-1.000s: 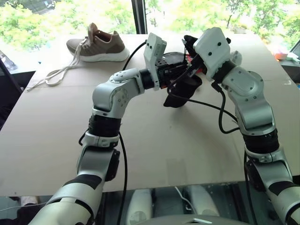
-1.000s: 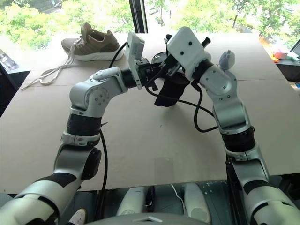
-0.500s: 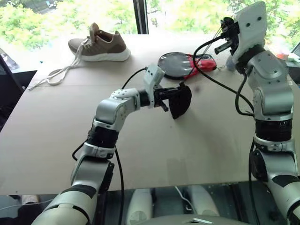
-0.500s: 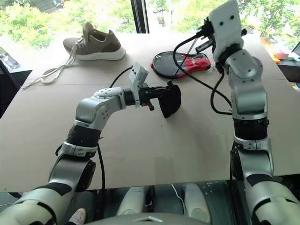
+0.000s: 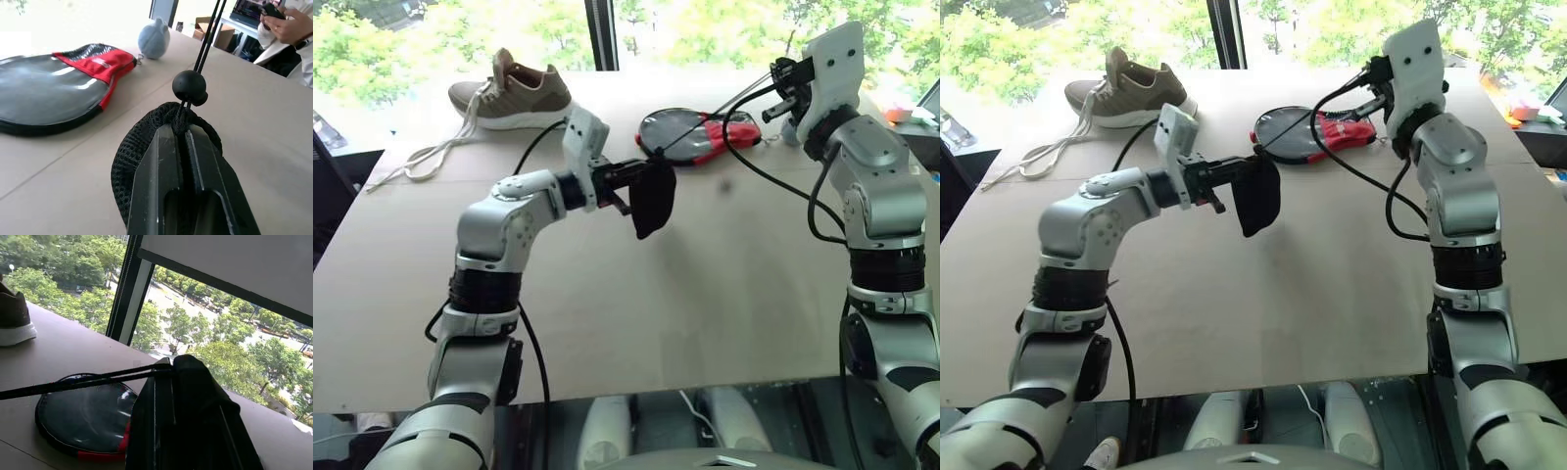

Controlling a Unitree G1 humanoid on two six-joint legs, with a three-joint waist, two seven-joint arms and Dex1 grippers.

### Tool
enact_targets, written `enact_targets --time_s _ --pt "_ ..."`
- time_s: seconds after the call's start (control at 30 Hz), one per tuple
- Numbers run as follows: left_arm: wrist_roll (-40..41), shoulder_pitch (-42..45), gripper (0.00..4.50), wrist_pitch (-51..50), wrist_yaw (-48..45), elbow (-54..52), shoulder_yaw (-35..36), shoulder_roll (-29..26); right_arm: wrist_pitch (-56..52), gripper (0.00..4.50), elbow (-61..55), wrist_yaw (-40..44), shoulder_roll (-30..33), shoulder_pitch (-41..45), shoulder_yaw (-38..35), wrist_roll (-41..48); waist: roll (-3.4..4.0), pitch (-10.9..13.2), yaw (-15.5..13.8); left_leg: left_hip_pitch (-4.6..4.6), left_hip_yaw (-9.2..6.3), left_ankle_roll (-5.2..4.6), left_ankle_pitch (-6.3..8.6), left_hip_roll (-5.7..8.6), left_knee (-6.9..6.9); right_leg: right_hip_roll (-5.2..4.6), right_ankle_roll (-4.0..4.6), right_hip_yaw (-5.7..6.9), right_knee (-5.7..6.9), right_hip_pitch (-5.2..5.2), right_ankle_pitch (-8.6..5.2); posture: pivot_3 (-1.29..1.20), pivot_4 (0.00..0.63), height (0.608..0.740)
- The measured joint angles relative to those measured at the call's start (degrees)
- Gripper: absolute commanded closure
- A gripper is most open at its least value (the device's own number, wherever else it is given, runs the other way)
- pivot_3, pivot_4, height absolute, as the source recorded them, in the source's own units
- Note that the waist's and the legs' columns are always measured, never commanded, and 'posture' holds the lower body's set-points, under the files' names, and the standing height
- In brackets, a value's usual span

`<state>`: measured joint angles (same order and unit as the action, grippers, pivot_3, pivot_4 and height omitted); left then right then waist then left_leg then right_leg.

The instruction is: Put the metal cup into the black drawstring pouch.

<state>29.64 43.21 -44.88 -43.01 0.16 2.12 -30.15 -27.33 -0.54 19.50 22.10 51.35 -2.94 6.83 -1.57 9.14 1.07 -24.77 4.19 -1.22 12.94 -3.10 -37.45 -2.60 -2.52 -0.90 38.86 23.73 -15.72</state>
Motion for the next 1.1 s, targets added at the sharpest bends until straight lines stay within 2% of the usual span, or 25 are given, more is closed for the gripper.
enact_targets --time_s 0.17,0.23,0.3,0.4,0.47,0.5,0.53,0.57,0.63,0.7,0.8,0.87,0.9,1.03,1.1 --pt "1.55 -0.05 4.45 -3.20 -0.81 -2.29 2.95 -7.83 -2.26 4.50 -5.10 2.09 -1.95 2.04 1.93 4.11 0.00 0.00 -0.11 0.00 -0.02 0.00 0.00 -0.01 -0.01 -0.01 0.00 0.04 0.00 -0.01 0.00 0.00 0.150 0.740" --pt "1.17 -0.09 4.45 -4.04 -1.78 -2.46 2.60 -11.00 -2.61 4.50 -5.53 2.88 -2.15 0.63 3.18 4.43 -0.03 -0.02 -0.34 0.01 -0.03 0.00 0.00 0.02 -0.02 -0.01 0.00 0.08 -0.02 -0.04 0.00 0.00 0.150 0.740" --pt "-1.67 -1.36 4.45 -3.33 -2.15 -2.92 0.01 -13.20 -2.54 4.50 -4.83 3.04 -3.65 -4.63 4.51 4.35 -0.07 -0.05 -0.62 0.02 -0.03 -0.01 0.01 0.04 -0.02 -0.06 0.00 0.11 -0.03 -0.11 0.00 0.00 0.150 0.740" --pt "-3.59 -3.98 4.45 -3.04 -0.73 -2.84 -2.18 -10.50 -2.19 4.50 -1.49 2.54 -4.86 -11.08 7.48 2.39 -0.06 -0.05 -0.81 -0.03 -0.02 -0.02 0.01 0.07 -0.09 -0.08 0.00 0.11 0.00 -0.09 0.00 0.00 0.150 0.740" --pt "-1.22 -5.18 4.45 -4.45 1.42 -2.65 -0.72 -4.47 -1.16 4.50 0.57 2.07 -6.35 -15.75 9.86 0.66 -0.07 -0.04 -0.81 -0.09 -0.05 -0.02 0.01 0.05 -0.14 -0.08 0.00 0.12 0.03 -0.04 0.00 0.00 0.150 0.740" --pt "0.51 -5.20 3.82 -5.55 2.27 -2.59 0.15 -2.17 -0.93 4.50 1.40 1.88 -6.85 -17.16 11.04 0.00 -0.08 -0.01 -0.63 -0.12 -0.07 -0.02 0.01 0.04 -0.17 -0.05 0.00 0.12 0.04 -0.02 0.00 0.00 0.150 0.740" --pt "3.15 -5.22 3.68 -7.57 2.73 -2.64 1.86 -0.57 -0.71 4.50 1.71 1.89 -6.94 -18.58 11.69 -0.42 -0.06 -0.01 -0.43 -0.13 -0.08 -0.02 0.00 0.04 -0.17 -0.05 0.00 0.11 0.06 0.00 0.00 0.00 0.150 0.740" --pt "5.00 -5.23 3.09 -8.99 2.87 -2.72 3.34 -0.11 -0.48 4.21 1.70 1.90 -6.62 -19.37 11.69 -0.83 -0.06 -0.01 -0.15 -0.10 -0.07 -0.02 0.00 0.02 -0.17 -0.02 0.00 0.07 0.07 0.00 0.00 0.00 0.150 0.740" --pt "9.59 -5.30 2.30 -12.19 3.24 -2.69 8.30 0.14 0.52 3.65 1.52 2.39 -3.97 -21.24 11.13 -1.69 -0.06 -0.01 0.26 -0.02 -0.06 -0.01 0.00 0.00 -0.15 0.00 0.00 0.05 0.08 -0.01 0.00 0.00 0.150 0.740" --pt "11.30 -5.34 1.36 -13.78 4.23 -0.64 12.40 -0.52 0.59 2.67 1.39 3.14 -1.95 -22.84 10.54 -2.02 -0.06 -0.01 0.50 0.04 -0.06 -0.01 0.00 0.00 -0.14 0.01 0.00 0.04 0.10 -0.04 0.00 0.00 0.150 0.740" --pt "11.46 -6.71 0.01 -15.22 4.31 3.53 14.59 -2.90 0.82 1.13 0.66 4.39 -0.87 -25.12 10.62 -2.21 -0.06 -0.01 0.98 0.03 -0.06 -0.01 0.00 0.00 -0.14 0.02 -0.01 0.04 0.10 -0.05 0.00 0.00 0.150 0.740" --pt "10.97 -8.50 0.00 -15.22 3.13 3.65 13.18 -4.86 0.91 0.19 -0.14 4.93 0.34 -26.50 10.52 -2.39 -0.06 -0.01 0.98 0.02 -0.05 -0.01 0.00 0.01 -0.14 -0.01 -0.01 0.03 0.07 -0.05 0.00 0.00 0.150 0.740" --pt "10.99 -8.73 0.00 -15.04 3.04 3.63 13.13 -4.80 0.94 0.04 -0.94 4.92 1.00 -27.47 10.13 -2.48 -0.07 -0.01 0.78 -0.02 -0.08 -0.01 0.00 0.00 -0.14 -0.04 -0.01 0.06 0.07 -0.05 0.00 0.00 0.150 0.740" --pt "10.14 -10.04 0.00 -8.08 6.76 1.19 16.01 -1.39 4.23 0.04 -5.74 5.96 2.61 -32.96 6.86 -1.50 -0.07 -0.02 -0.36 0.01 -0.08 -0.01 0.01 -0.02 -0.14 -0.07 -0.01 0.06 0.05 -0.08 0.00 0.00 0.150 0.740" --pt "8.76 -12.66 0.00 -3.17 8.63 -1.55 16.85 0.44 6.59 0.04 -8.11 9.34 4.15 -36.39 5.49 0.91 -0.07 -0.02 -0.45 0.02 -0.07 -0.01 0.01 0.01 -0.13 -0.07 -0.01 0.04 0.00 -0.11 0.00 0.00 0.150 0.740"
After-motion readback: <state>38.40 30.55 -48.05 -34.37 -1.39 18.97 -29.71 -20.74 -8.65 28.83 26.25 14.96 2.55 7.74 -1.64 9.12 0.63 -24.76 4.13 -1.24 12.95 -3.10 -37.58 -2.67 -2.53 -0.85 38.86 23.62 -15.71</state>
